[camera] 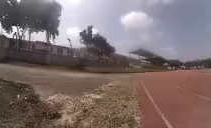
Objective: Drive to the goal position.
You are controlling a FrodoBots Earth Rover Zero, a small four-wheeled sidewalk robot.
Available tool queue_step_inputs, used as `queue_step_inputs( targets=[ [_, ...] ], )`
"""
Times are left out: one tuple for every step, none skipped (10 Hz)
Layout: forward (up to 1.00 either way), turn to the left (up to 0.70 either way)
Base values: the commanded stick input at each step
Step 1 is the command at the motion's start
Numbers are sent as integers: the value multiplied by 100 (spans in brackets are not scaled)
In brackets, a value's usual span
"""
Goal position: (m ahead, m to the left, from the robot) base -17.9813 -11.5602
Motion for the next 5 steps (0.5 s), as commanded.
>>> queue_step_inputs(
  targets=[
    [0,0],
    [0,0],
    [0,0],
    [0,0],
    [70,-35]
  ],
)
